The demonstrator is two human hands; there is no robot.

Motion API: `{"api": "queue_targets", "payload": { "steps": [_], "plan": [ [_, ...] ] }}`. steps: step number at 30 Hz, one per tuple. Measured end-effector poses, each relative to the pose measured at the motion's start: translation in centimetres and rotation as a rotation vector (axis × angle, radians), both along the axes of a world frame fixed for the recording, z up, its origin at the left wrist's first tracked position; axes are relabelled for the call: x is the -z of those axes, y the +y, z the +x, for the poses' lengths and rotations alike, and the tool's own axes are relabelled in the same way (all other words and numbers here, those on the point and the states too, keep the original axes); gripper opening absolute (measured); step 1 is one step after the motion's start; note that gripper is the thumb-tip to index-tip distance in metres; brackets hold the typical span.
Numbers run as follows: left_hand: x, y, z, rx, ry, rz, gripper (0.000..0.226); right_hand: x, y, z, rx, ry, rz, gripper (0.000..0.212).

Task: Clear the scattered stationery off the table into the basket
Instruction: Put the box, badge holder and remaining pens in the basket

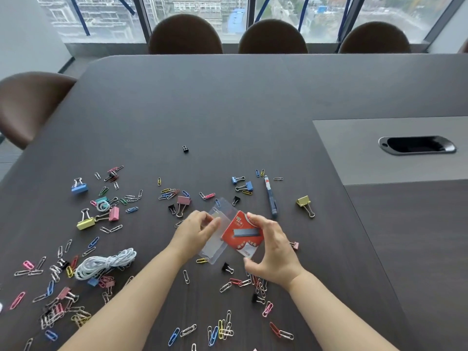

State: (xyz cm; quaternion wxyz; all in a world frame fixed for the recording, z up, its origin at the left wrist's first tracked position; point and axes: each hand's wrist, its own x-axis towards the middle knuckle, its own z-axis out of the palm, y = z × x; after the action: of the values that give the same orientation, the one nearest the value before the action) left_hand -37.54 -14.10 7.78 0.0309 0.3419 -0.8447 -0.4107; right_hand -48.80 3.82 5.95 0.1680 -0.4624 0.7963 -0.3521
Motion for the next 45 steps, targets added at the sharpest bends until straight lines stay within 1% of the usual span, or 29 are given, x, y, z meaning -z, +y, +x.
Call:
{"api": "queue_targets", "payload": {
  "steps": [2,4,6,8,9,12,15,18,19,21,24,26,29,32,36,40,43,45],
  "plan": [
    [-0.1,0.3,0.4,0.056,-0.005,0.106,0.026,-0.3,-0.2,0.3,-0.043,0.025,0.049,0.086],
    [-0.1,0.7,0.9,0.065,-0.010,0.193,0.038,-0.4,-0.2,0.6,-0.074,0.048,0.072,0.089],
    [0.1,0.8,1.3,0.040,-0.010,0.229,0.055,-0.2,-0.2,1.1,-0.098,0.067,0.096,0.093],
    [0.3,0.8,1.7,-0.004,0.015,0.241,0.062,0.1,-0.1,1.6,-0.093,0.069,0.119,0.097],
    [0.4,0.9,1.8,-0.021,0.033,0.244,0.059,0.3,-0.1,1.8,-0.084,0.068,0.129,0.098],
    [0.3,1.1,2.1,-0.055,0.077,0.207,0.039,0.7,-0.1,2.0,-0.075,0.067,0.108,0.095],
    [0.4,0.9,2.2,-0.094,0.079,0.149,0.031,1.2,-0.2,1.3,-0.030,0.089,0.156,0.076],
    [0.5,0.3,2.3,-0.144,0.115,0.145,0.026,2.0,-0.3,-0.6,0.129,0.145,0.189,0.051],
    [0.6,0.2,2.2,-0.159,0.142,0.157,0.024,2.1,-0.6,-1.4,0.184,0.156,0.220,0.047],
    [0.7,0.2,1.8,-0.181,0.189,0.206,0.023,2.1,-1.5,-3.1,0.241,0.165,0.322,0.049],
    [1.2,-0.1,1.1,-0.217,0.214,0.246,0.019,2.0,-3.7,-5.4,0.237,0.160,0.520,0.051],
    [1.6,-0.5,0.8,-0.238,0.217,0.244,0.019,2.2,-4.6,-6.3,0.244,0.196,0.586,0.044],
    [1.7,-0.7,0.4,-0.244,0.213,0.237,0.023,2.3,-4.4,-7.1,0.296,0.266,0.589,0.030],
    [1.6,-0.6,0.3,-0.244,0.212,0.214,0.024,1.9,-3.4,-7.1,0.369,0.222,0.546,0.023],
    [1.5,-0.1,0.2,-0.285,0.229,0.222,0.023,1.3,-2.2,-6.8,0.421,0.121,0.557,0.028],
    [0.9,0.5,1.5,-0.336,0.253,0.259,0.022,0.8,-0.8,-5.0,0.429,0.001,0.505,0.018],
    [-0.5,1.0,4.4,-0.379,0.298,0.259,0.021,-0.1,0.0,-2.5,0.402,0.011,0.479,0.013],
    [-1.6,1.3,7.3,-0.403,0.330,0.269,0.021,-1.0,0.2,-0.2,0.352,0.035,0.468,0.014]
  ]
}}
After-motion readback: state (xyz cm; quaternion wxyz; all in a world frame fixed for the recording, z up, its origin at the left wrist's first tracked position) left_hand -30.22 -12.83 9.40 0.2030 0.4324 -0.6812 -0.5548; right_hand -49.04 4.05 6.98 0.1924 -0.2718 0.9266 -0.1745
